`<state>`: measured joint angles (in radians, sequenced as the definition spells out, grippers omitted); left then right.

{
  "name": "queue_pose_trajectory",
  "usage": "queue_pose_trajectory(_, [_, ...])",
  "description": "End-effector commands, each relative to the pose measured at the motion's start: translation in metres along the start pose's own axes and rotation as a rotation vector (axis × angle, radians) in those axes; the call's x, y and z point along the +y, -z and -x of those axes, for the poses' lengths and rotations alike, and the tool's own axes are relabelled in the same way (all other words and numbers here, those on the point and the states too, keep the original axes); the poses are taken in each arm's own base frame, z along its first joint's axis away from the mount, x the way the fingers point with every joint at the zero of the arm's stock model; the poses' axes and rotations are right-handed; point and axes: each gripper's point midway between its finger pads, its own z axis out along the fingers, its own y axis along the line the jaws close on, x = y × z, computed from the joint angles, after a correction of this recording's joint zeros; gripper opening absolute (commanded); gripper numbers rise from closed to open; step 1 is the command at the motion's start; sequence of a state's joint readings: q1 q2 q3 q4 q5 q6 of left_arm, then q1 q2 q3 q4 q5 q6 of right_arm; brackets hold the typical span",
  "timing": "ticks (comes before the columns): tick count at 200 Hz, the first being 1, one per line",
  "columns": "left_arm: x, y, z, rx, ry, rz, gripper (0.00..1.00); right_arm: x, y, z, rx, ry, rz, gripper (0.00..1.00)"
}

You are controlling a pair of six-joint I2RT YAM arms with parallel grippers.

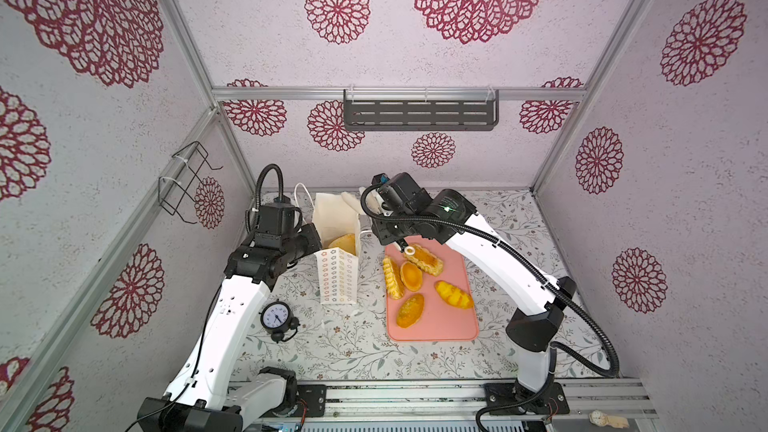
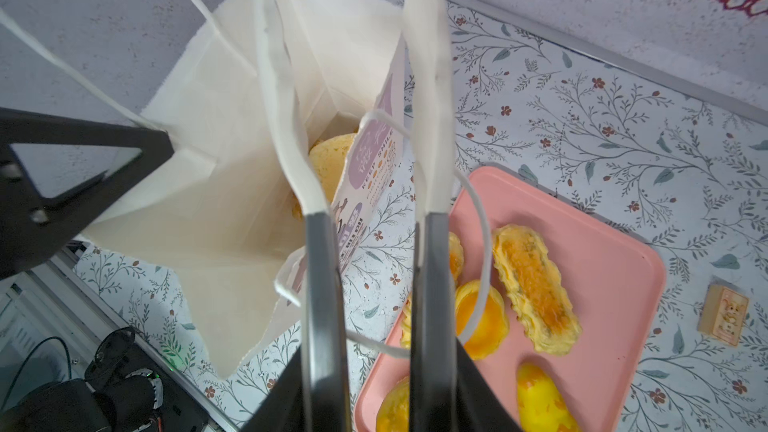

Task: Place the fake bread into the paper bag
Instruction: 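Release the toast and withdraw the right gripper back over the tray, then lower the right gripper onto the orange oval bun at the tray's near edge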

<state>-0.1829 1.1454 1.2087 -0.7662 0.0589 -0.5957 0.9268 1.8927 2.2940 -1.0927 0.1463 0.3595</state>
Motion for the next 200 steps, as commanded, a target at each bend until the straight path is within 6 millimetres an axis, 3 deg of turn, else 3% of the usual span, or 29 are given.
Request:
queue_pose_trajectory(1, [-0.009,0.004,0.009,-0.041,-0.008,-0.029,0.07,-0.025,0.084,0.040,-0.217,-0.073,0.000,0.41])
queue_pose_trajectory(26, [-0.008,0.003,0.009,-0.042,-0.011,-0.027,0.08,-0.059,0.113,0.028,-0.251,-0.128,-0.051,0.41])
queue_pose_trajectory(52, [-0.007,0.003,0.008,-0.041,-0.016,-0.024,0.09,-0.102,0.124,-0.010,-0.219,-0.219,-0.095,0.41])
queue_pose_trajectory(90, [-0.007,0.003,0.006,-0.036,-0.016,-0.027,0.10,-0.141,0.103,-0.085,-0.085,-0.327,-0.129,0.41])
queue_pose_trajectory(145, [-0.003,0.001,0.004,-0.035,-0.010,-0.015,0.14,-0.149,0.046,-0.186,0.186,-0.357,-0.128,0.39])
queue_pose_trajectory(174, [-0.003,-0.001,0.002,-0.033,-0.007,-0.018,0.16,-0.150,0.040,-0.217,0.264,-0.358,-0.133,0.39])
queue_pose_trajectory(200, [-0.003,0.000,0.002,-0.032,-0.009,-0.020,0.21,-0.137,0.033,-0.232,0.314,-0.391,-0.056,0.39])
